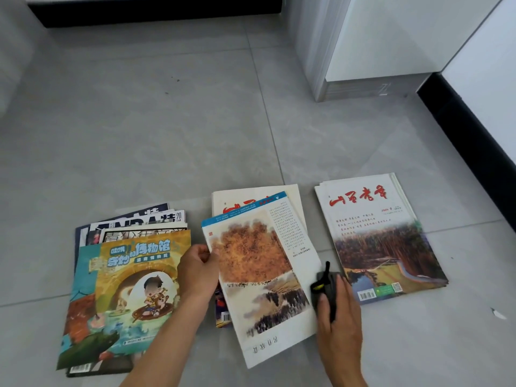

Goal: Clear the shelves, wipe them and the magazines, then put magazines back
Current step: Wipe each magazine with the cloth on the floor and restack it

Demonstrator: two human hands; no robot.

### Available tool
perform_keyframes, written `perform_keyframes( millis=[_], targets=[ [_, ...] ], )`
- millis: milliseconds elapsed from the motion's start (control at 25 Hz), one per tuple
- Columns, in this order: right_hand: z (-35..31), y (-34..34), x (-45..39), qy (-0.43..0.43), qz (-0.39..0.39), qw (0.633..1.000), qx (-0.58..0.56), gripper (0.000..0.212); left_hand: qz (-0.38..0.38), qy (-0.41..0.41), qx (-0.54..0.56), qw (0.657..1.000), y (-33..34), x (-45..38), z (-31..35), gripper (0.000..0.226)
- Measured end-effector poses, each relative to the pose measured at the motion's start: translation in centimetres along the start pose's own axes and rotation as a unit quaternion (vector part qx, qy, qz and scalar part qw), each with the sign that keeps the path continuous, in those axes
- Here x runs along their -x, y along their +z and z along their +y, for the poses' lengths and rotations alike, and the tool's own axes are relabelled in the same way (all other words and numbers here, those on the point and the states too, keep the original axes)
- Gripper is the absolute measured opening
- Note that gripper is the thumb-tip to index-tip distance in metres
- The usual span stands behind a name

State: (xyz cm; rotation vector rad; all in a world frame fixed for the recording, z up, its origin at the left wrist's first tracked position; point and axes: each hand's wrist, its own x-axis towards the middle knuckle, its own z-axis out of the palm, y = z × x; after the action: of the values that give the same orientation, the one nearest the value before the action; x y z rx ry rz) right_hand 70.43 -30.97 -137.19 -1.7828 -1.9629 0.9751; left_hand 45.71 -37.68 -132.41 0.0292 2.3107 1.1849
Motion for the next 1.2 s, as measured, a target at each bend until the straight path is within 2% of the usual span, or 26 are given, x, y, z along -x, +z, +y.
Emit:
perform_keyframes(
  millis=[80,160,240,320,360,400,440,480,520,560,600,640,720,760,800,840,920,960,1000,1080,1160,1200],
  targets=[
    [-0.8,-0.2,-1.0,-0.067,-0.023,0.996,0.054,0.055,-0.034,0.069,-0.013,0.997,-0.5,0.9,0.1,0.031],
    [-1.4,-1.4,-2.6,-0.091,-0.052,0.993,0.054,0.051,-0.112,0.102,0.029,0.988,-0.8,1.7,0.4,0.042],
    [-2.4,-2.6,-3.7,-0.061,-0.071,0.995,0.021,0.04,-0.212,0.109,0.029,0.971,-1.6,2.3,0.5,0.058],
    [-3.2,-3.3,-4.9,0.032,-0.068,0.994,-0.084,0.029,-0.305,0.095,0.011,0.948,-2.8,2.1,0.4,0.079],
    [-3.6,-3.9,-5.8,0.122,-0.075,0.968,-0.206,0.025,-0.347,0.082,0.005,0.934,-3.4,1.7,0.3,0.087],
    [-4.2,-4.8,-6.5,0.201,-0.106,0.914,-0.337,0.024,-0.382,0.075,-0.002,0.921,-3.9,1.4,0.4,0.092],
    [-5.2,-5.9,-6.9,0.247,-0.169,0.839,-0.455,0.027,-0.401,0.081,-0.017,0.912,-4.3,1.2,0.6,0.094],
    [-6.0,-6.9,-7.1,0.266,-0.212,0.777,-0.529,0.033,-0.401,0.101,-0.046,0.91,-4.4,0.9,1.0,0.094],
    [-7.1,-7.7,-7.1,0.261,-0.242,0.75,-0.558,0.039,-0.385,0.131,-0.079,0.91,-4.4,0.7,1.3,0.091],
    [-8.0,-8.2,-7.2,0.234,-0.265,0.746,-0.564,0.04,-0.355,0.168,-0.118,0.912,-4.1,0.8,1.5,0.086],
    [-8.6,-8.0,-7.3,0.207,-0.272,0.757,-0.556,0.032,-0.306,0.208,-0.175,0.912,-3.7,1.0,1.6,0.08],
    [-9.1,-7.7,-7.5,0.192,-0.254,0.779,-0.54,0.023,-0.226,0.246,-0.256,0.907,-3.2,1.3,1.6,0.074],
    [-9.3,-6.3,-7.4,0.213,-0.195,0.807,-0.515,0.022,-0.051,0.295,-0.395,0.868,-2.2,1.9,0.6,0.071],
    [-9.2,-5.6,-7.0,0.23,-0.197,0.803,-0.513,0.027,-0.004,0.318,-0.435,0.842,-1.7,2.1,0.0,0.075],
    [-8.9,-4.9,-6.4,0.249,-0.199,0.798,-0.512,0.035,0.002,0.349,-0.448,0.823,-1.2,2.3,-0.6,0.079],
    [-8.4,-4.3,-5.7,0.258,-0.202,0.794,-0.513,0.042,-0.025,0.398,-0.455,0.796,-0.5,2.5,-1.3,0.083],
    [-7.4,-3.7,-4.7,0.275,-0.208,0.789,-0.508,0.047,-0.125,0.499,-0.46,0.723,1.0,3.6,-2.5,0.085],
    [-7.5,-3.6,-4.4,0.281,-0.22,0.787,-0.503,0.045,-0.173,0.523,-0.445,0.706,1.5,4.2,-2.7,0.086],
    [-7.9,-3.8,-4.3,0.285,-0.232,0.781,-0.505,0.043,-0.203,0.54,-0.409,0.707,1.8,4.6,-2.4,0.085],
    [-9.1,-4.9,-4.7,0.243,-0.204,0.788,-0.528,0.033,-0.207,0.558,-0.295,0.747,1.6,4.2,-0.9,0.07],
    [-11.6,-7.3,-5.0,0.131,-0.088,0.824,-0.544,0.025,-0.198,0.538,-0.196,0.796,0.8,3.7,2.3,0.058],
    [-13.0,-8.5,-4.8,0.038,-0.029,0.846,-0.531,0.027,-0.19,0.528,-0.156,0.813,0.2,3.4,4.2,0.055]
  ],
)
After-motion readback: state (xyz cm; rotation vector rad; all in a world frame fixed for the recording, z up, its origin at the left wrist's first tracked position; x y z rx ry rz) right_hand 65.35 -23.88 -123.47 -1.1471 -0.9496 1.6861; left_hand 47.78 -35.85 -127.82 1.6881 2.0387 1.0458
